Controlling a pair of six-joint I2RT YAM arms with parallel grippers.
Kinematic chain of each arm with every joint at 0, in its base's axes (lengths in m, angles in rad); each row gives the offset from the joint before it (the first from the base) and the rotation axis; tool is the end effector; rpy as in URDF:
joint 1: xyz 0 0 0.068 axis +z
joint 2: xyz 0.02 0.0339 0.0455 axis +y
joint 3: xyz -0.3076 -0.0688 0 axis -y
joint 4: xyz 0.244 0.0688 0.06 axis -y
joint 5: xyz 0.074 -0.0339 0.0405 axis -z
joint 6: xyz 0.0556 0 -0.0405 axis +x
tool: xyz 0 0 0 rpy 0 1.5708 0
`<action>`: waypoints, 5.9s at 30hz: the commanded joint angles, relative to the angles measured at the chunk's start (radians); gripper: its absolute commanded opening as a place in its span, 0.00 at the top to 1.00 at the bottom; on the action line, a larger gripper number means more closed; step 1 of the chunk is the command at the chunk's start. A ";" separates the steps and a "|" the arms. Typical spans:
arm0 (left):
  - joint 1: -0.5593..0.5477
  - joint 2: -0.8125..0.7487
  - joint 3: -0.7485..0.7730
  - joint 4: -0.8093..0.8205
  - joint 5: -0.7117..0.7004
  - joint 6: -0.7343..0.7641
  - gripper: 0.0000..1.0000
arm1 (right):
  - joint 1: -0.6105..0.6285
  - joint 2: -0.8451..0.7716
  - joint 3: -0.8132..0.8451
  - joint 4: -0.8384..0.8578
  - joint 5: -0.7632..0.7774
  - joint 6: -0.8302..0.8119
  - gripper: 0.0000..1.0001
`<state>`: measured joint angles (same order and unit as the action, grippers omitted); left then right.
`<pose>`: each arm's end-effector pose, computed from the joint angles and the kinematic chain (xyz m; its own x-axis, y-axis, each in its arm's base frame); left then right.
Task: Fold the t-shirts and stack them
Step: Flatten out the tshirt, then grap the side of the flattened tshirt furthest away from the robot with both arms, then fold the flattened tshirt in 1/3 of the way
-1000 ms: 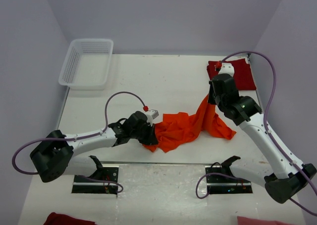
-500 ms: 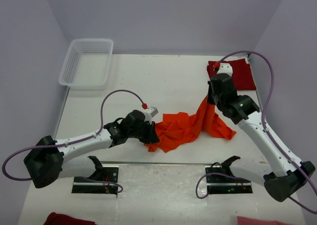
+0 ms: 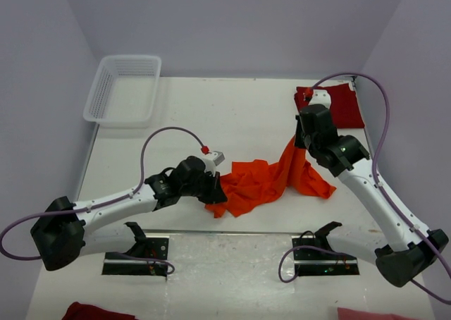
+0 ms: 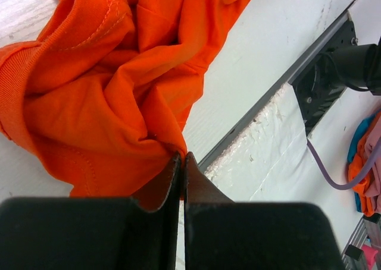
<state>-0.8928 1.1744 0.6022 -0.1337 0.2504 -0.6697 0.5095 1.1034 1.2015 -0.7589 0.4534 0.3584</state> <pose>0.1374 -0.1926 0.2326 -0.8608 0.1101 -0.4969 0.4317 0.6749 -0.5984 0.2007 0.0842 0.3956 -0.5497 0.0541 -0.8336 0.0601 0.9979 0.0252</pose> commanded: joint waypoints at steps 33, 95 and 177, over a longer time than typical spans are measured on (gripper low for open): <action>-0.011 -0.136 1.254 -0.816 -0.924 0.430 1.00 | 0.003 -0.034 0.866 -0.267 -0.007 -0.225 1.00; 0.572 1.119 1.571 -0.320 -0.315 0.654 1.00 | -0.431 0.731 0.484 0.119 -0.300 -0.174 1.00; 0.256 0.128 0.373 -0.230 -0.522 0.260 1.00 | -0.534 0.883 0.495 -0.026 -0.188 -0.041 1.00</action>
<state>-0.6315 1.3380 0.9909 -0.3828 -0.2680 -0.3851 -0.0227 2.0483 1.7069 -0.8074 0.2672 0.2993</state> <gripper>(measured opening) 0.006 0.014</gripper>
